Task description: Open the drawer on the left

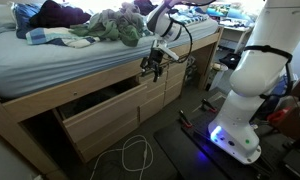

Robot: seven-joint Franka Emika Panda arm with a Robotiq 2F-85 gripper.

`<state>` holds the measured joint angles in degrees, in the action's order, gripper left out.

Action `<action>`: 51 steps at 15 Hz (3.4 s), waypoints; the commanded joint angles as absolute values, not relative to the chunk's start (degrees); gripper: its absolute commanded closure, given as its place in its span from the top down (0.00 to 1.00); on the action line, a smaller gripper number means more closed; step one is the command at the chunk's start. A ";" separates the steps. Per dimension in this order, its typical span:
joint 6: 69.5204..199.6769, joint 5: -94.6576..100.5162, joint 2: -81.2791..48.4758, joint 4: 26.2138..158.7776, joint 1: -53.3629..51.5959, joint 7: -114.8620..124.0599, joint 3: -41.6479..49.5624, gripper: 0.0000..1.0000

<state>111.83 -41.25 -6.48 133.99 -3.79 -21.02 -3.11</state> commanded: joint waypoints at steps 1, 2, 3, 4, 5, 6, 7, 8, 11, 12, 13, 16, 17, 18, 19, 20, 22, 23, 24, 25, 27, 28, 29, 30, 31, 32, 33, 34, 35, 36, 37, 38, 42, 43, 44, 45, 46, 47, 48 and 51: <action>111.16 -41.52 -6.94 133.95 -3.51 -20.57 -3.82 1.00; 111.74 -42.53 -7.91 133.52 -3.81 -19.62 -4.17 1.00; 112.28 -44.49 -9.27 132.78 -4.03 -19.21 -4.60 1.00; 112.89 -47.15 -10.57 132.14 -4.16 -19.05 -5.03 1.00; 113.97 -49.74 -11.87 131.54 -4.41 -19.06 -5.48 1.00; 114.49 -52.95 -13.52 130.60 -4.57 -18.91 -5.87 1.00; 115.86 -56.44 -15.03 129.80 -4.73 -18.10 -6.18 1.00; 116.91 -60.04 -16.60 128.87 -4.85 -17.76 -6.58 1.00; 121.02 -70.14 -20.68 126.35 -5.88 -16.82 -7.30 1.00; 122.57 -73.75 -21.93 125.54 -6.27 -16.53 -7.62 1.00; 124.30 -77.43 -23.19 124.78 -6.72 -16.62 -7.81 1.00; 124.34 -78.21 -23.33 125.37 -7.74 -18.59 -6.84 1.00; 125.07 -79.12 -24.14 124.78 -8.27 -18.58 -6.92 1.00; 125.38 -79.46 -24.62 124.35 -8.60 -18.57 -6.99 1.00; 125.45 -79.58 -24.86 124.11 -8.81 -18.54 -7.04 1.00; 125.46 -79.60 -24.91 124.00 -8.85 -18.52 -7.05 1.00; 126.41 -79.20 -24.99 124.04 -9.28 -17.91 -6.99 1.00; 129.27 -78.46 -25.45 124.03 -10.47 -15.88 -6.75 1.00; 130.55 -77.93 -25.96 123.91 -10.97 -15.12 -6.77 1.00; 133.07 -77.68 -26.58 123.82 -11.67 -13.85 -6.81 1.00; 138.64 -77.93 -27.73 123.67 -13.15 -12.26 -6.98 1.00; 142.56 -78.10 -28.19 123.64 -14.23 -11.28 -7.01 1.00; 145.40 -78.74 -28.99 123.32 -14.73 -10.97 -7.33 1.00; 148.28 -79.60 -29.61 122.97 -15.25 -10.79 -7.72 1.00; 150.91 -80.98 -30.29 122.51 -15.53 -11.09 -8.16 1.00; 153.23 -82.95 -30.92 121.89 -15.70 -11.67 -8.76 1.00; 155.78 -85.61 -31.54 121.15 -15.85 -12.48 -9.38 1.00; 157.93 -88.41 -32.13 120.39 -16.63 -13.20 -9.26 1.00; 160.03 -91.81 -32.74 119.32 -16.65 -14.24 -9.84 1.00; 162.31 -94.60 -33.33 118.37 -17.19 -14.98 -9.91 1.00; 164.91 -97.25 -34.12 117.24 -17.85 -15.57 -9.88 1.00; 167.49 -99.74 -34.88 116.14 -18.61 -16.56 -9.64 1.00; 174.05 -106.65 -36.70 113.95 -20.82 -19.93 -8.50 1.00; 174.93 -107.64 -37.15 113.47 -21.26 -20.12 -8.22 1.00; 175.43 -108.59 -37.39 113.19 -21.51 -20.72 -7.98 1.00; 175.54 -109.05 -37.51 113.12 -21.64 -20.79 -7.86 1.00; 175.48 -109.27 -37.61 113.10 -21.73 -20.71 -7.75 0.83; 175.31 -108.95 -37.50 113.27 -21.74 -20.40 -7.80 0.72; 175.23 -108.43 -37.50 113.32 -21.72 -20.06 -7.81 0.66; 174.87 -108.02 -37.95 112.74 -21.68 -19.98 -7.68 0.42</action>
<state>173.85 -106.99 -37.34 114.26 -21.00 -19.19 -8.15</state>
